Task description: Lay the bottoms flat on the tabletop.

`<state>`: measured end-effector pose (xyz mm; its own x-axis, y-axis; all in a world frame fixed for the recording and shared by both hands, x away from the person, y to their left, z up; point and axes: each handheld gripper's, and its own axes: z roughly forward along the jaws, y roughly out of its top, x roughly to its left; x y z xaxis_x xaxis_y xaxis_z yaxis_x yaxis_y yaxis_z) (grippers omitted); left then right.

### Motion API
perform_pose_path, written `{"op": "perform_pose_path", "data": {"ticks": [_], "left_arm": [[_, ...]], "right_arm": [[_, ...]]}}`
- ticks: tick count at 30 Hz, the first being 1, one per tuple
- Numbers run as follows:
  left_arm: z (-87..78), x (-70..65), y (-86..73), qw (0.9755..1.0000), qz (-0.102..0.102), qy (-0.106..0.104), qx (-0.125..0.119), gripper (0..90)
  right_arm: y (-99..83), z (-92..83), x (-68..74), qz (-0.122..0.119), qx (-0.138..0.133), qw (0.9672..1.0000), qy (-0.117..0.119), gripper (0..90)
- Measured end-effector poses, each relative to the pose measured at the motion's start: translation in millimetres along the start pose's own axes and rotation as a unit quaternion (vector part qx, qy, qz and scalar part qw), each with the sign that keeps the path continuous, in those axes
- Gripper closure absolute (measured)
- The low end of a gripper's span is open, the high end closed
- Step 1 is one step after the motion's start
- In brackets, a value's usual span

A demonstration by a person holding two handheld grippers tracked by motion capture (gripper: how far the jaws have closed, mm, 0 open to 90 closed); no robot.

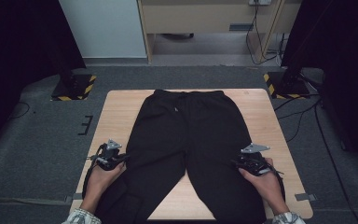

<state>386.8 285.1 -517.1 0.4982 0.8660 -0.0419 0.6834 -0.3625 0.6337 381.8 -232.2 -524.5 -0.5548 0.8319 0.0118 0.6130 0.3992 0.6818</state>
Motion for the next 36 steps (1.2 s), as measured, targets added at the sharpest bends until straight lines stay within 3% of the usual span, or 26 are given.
{"op": "perform_pose_path", "data": {"ticks": [4,9,10,11,12,14,15,18,20,21,22,23,25,27,28,29,30,31,33,36], "left_arm": [[-7.9,1.7,4.4,0.9998,0.020,0.008,0.006,89.7],[-39.5,5.2,29.0,0.9989,0.041,0.017,-0.018,89.8],[-39.5,5.2,29.0,0.9989,0.041,0.017,-0.018,89.8],[-52.4,3.4,37.1,0.9982,0.049,0.020,-0.029,89.8],[-52.4,3.4,37.1,0.9982,0.049,0.020,-0.029,89.8],[-64.8,0.0,41.4,0.9978,0.045,0.002,-0.048,89.8],[-71.1,-7.2,40.9,0.9973,0.055,-0.012,-0.046,89.8],[-70.2,-12.0,36.2,0.9971,0.065,-0.018,-0.033,89.7],[-63.1,-8.3,31.2,0.9977,0.062,-0.020,-0.021,89.7],[-50.5,0.3,28.0,0.9985,0.055,-0.008,0.001,89.7],[-50.5,0.3,28.0,0.9985,0.055,-0.008,0.001,89.7],[-38.2,10.6,26.9,0.9986,0.049,0.009,0.017,89.7],[-32.9,15.1,27.1,0.9987,0.046,0.015,0.018,89.7],[-23.1,28.8,31.0,0.9983,0.032,0.048,0.009,89.7],[-23.1,28.8,31.0,0.9983,0.032,0.048,0.009,89.8],[-21.0,37.2,34.7,0.9980,0.017,0.059,-0.012,89.8],[-21.0,37.2,34.7,0.9980,0.017,0.059,-0.012,89.7],[-21.1,40.4,39.2,0.9968,0.017,0.067,-0.041,89.7],[-19.0,38.8,42.1,0.9955,0.025,0.076,-0.051,89.7],[-11.2,36.0,41.2,0.9969,0.035,0.064,-0.030,89.0]], "right_arm": [[-0.1,-0.3,-0.4,-0.001,0.000,1.0000,-0.001,55.8],[0.0,0.0,-1.6,0.000,-0.002,1.0000,-0.002,55.8],[0.0,0.0,-1.6,0.000,-0.002,1.0000,-0.002,55.8],[0.3,-1.0,-1.6,0.000,-0.004,1.0000,-0.001,55.8],[0.3,-1.0,-1.6,0.000,-0.004,1.0000,-0.001,55.8],[0.5,-1.7,-2.0,0.002,-0.009,0.9999,-0.004,55.7],[0.3,-1.9,-3.0,0.000,-0.010,0.9999,-0.003,55.5],[0.3,-1.4,-2.5,0.001,-0.010,0.9999,-0.004,55.4],[0.6,-1.7,-2.1,0.001,-0.011,0.9999,-0.005,55.2],[0.9,-2.0,-1.9,0.001,-0.012,0.9999,-0.005,55.1],[0.9,-2.0,-1.9,0.001,-0.012,0.9999,-0.005,55.1],[2.2,-2.6,-0.7,-0.003,-0.017,0.9998,-0.008,55.0],[4.3,-4.2,1.2,-0.004,-0.024,0.9997,-0.007,54.9],[5.7,-4.4,2.3,-0.005,-0.028,0.9996,-0.006,54.7],[5.7,-4.4,2.3,-0.005,-0.028,0.9996,-0.006,54.7],[5.8,-3.7,3.3,-0.009,-0.025,0.9996,-0.006,54.6],[5.8,-3.7,3.3,-0.009,-0.025,0.9996,-0.006,54.6],[5.5,-2.6,4.5,-0.009,-0.023,0.9997,-0.006,54.6],[5.7,-2.8,4.8,-0.011,-0.025,0.9996,-0.006,54.5],[6.6,-4.1,5.9,-0.008,-0.028,0.9996,-0.004,54.5]]}}
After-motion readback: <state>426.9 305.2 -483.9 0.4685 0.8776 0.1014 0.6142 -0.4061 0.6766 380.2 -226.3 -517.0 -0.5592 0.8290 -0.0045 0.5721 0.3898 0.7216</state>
